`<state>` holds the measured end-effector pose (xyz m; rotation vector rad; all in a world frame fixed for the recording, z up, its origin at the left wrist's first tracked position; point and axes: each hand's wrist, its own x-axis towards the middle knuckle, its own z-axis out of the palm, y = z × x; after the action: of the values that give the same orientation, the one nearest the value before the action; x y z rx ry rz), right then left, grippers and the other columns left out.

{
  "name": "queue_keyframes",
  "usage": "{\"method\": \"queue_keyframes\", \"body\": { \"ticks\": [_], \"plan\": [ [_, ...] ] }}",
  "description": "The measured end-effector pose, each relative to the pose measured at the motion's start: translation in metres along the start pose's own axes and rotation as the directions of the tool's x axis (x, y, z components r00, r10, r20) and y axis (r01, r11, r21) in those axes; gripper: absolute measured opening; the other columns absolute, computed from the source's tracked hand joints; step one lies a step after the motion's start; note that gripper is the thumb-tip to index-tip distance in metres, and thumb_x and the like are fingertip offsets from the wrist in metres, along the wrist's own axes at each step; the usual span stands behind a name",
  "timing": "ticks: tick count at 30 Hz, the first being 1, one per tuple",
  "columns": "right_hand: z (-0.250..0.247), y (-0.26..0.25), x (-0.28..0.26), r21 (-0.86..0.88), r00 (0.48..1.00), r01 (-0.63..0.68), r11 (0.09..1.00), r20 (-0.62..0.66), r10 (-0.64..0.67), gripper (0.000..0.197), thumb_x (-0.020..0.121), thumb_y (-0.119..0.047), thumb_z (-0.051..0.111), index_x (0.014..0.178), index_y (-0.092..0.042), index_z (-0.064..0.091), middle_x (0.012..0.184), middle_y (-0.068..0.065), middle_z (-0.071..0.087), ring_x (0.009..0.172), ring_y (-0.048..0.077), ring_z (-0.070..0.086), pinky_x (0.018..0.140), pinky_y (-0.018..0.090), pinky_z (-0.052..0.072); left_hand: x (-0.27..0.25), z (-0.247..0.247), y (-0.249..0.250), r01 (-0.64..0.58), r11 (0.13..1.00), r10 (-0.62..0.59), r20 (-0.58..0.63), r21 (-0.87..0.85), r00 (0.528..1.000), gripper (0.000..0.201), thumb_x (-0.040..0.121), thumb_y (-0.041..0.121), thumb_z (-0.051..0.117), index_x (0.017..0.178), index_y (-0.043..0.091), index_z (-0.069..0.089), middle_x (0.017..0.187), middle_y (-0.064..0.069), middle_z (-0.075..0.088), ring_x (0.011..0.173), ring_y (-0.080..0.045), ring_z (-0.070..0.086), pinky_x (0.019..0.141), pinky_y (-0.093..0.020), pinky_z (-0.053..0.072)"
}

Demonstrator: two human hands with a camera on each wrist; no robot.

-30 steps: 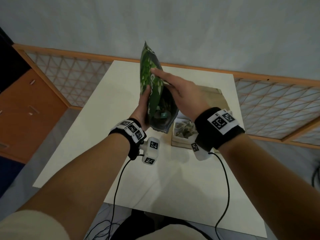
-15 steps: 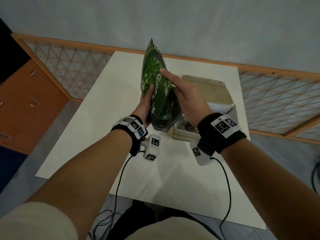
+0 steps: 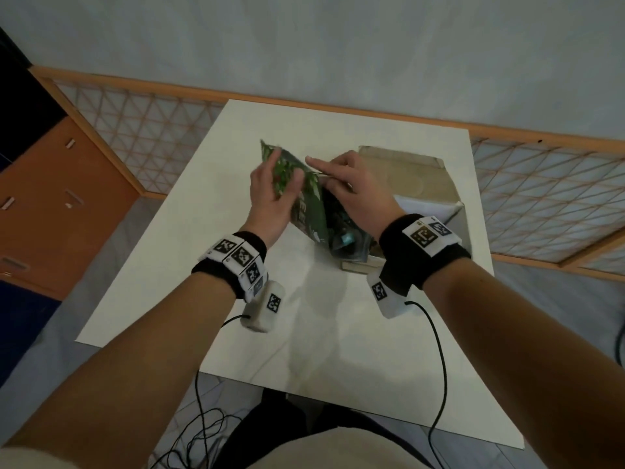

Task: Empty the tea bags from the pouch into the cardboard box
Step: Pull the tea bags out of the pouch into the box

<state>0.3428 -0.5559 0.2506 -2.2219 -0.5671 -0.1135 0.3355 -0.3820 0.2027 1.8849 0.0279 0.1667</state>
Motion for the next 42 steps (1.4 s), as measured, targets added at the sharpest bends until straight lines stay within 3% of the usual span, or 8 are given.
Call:
{"method": "queue_keyframes", "body": {
  "ticks": [4, 10, 16, 23, 27, 31, 34, 42],
  "plan": [
    [-0.002, -0.005, 0.006, -0.018, 0.996, -0.036, 0.999, -0.077, 0.034, 0.024, 0.09, -0.019, 0.061, 0.113, -0.016, 0.07, 0.09, 0.004, 0.046, 0.083, 0.012, 0.045, 0.071, 0.004, 0.036, -0.008, -0.012, 0.026, -0.262, 0.944, 0.241, 0.126, 0.2, 0.962, 0.076, 0.071, 0.073, 0.064, 0.134, 0.036, 0.045, 0.124, 0.004, 0.039, 0.126, -0.019, 0.04, 0.108, -0.045, 0.043],
    [-0.008, -0.006, 0.005, 0.005, 0.995, -0.067, 0.998, -0.075, 0.067, 0.021, 0.085, -0.027, 0.069, 0.1, -0.014, 0.076, 0.084, 0.002, 0.053, 0.08, 0.011, 0.048, 0.064, 0.009, 0.035, -0.008, -0.02, 0.042, -0.288, 0.903, 0.248, 0.163, 0.318, 0.955, 0.04, 0.077, 0.025, 0.059, 0.117, 0.019, 0.055, 0.111, 0.01, 0.048, 0.115, -0.021, 0.05, 0.094, -0.046, 0.053],
    [-0.007, 0.006, -0.009, -0.116, 0.989, -0.096, 0.989, -0.125, 0.081, 0.017, 0.084, -0.019, 0.068, 0.101, -0.017, 0.068, 0.094, 0.001, 0.056, 0.089, 0.017, 0.054, 0.079, 0.03, 0.047, -0.001, -0.014, 0.053, -0.286, 0.843, 0.264, 0.114, 0.455, 0.958, 0.017, 0.089, 0.022, 0.069, 0.105, 0.02, 0.066, 0.104, 0.003, 0.051, 0.104, -0.022, 0.057, 0.091, -0.041, 0.052],
    [0.002, 0.015, -0.046, -0.141, 0.941, -0.17, 0.975, -0.318, 0.118, 0.026, 0.077, -0.016, 0.072, 0.081, -0.016, 0.046, 0.081, -0.004, 0.044, 0.072, 0.013, 0.04, 0.057, 0.022, 0.032, -0.002, -0.005, 0.055, -0.315, 0.833, 0.312, 0.084, 0.456, 0.946, 0.016, 0.084, 0.016, 0.075, 0.099, 0.014, 0.071, 0.1, -0.003, 0.058, 0.095, -0.022, 0.058, 0.082, -0.037, 0.052],
    [0.021, 0.023, -0.049, -0.257, 0.995, -0.076, 0.963, -0.082, 0.057, 0.021, 0.078, -0.01, 0.067, 0.099, -0.009, 0.069, 0.1, 0.007, 0.065, 0.094, 0.023, 0.058, 0.088, 0.033, 0.048, -0.004, 0.001, 0.054, -0.343, 0.829, 0.331, 0.106, 0.441, 0.938, 0.016, 0.08, 0.012, 0.077, 0.095, 0.013, 0.071, 0.101, -0.006, 0.061, 0.095, -0.024, 0.059, 0.081, -0.039, 0.053],
    [0.029, 0.031, -0.029, -0.464, 0.923, -0.153, 0.872, 0.247, 0.294, 0.064, 0.083, -0.017, 0.061, 0.142, -0.011, 0.039, 0.142, 0.015, 0.045, 0.132, 0.032, 0.04, 0.114, 0.04, 0.03, -0.007, 0.004, 0.051, -0.361, 0.827, 0.335, 0.139, 0.43, 0.932, 0.015, 0.08, 0.015, 0.079, 0.093, 0.014, 0.071, 0.099, -0.004, 0.062, 0.093, -0.022, 0.059, 0.077, -0.036, 0.053],
    [0.026, 0.021, -0.02, -0.569, 0.844, -0.106, 0.815, 0.382, 0.376, 0.072, 0.086, -0.023, 0.059, 0.148, -0.018, 0.024, 0.15, 0.012, 0.034, 0.137, 0.031, 0.034, 0.115, 0.04, 0.028, -0.009, 0.004, 0.051, -0.364, 0.83, 0.331, 0.152, 0.422, 0.931, 0.015, 0.08, 0.013, 0.079, 0.092, 0.015, 0.071, 0.096, -0.002, 0.06, 0.09, -0.019, 0.058, 0.076, -0.036, 0.052],
    [0.025, 0.015, -0.008, -0.559, 0.741, -0.087, 0.824, 0.517, 0.429, 0.047, 0.091, -0.016, 0.056, 0.137, -0.019, 0.047, 0.134, 0.01, 0.055, 0.121, 0.028, 0.054, 0.097, 0.037, 0.045, -0.007, 0.005, 0.053, -0.342, 0.844, 0.305, 0.157, 0.413, 0.939, 0.017, 0.078, 0.009, 0.079, 0.093, 0.014, 0.071, 0.099, -0.003, 0.062, 0.092, -0.021, 0.06, 0.08, -0.041, 0.055]
  ]
}}
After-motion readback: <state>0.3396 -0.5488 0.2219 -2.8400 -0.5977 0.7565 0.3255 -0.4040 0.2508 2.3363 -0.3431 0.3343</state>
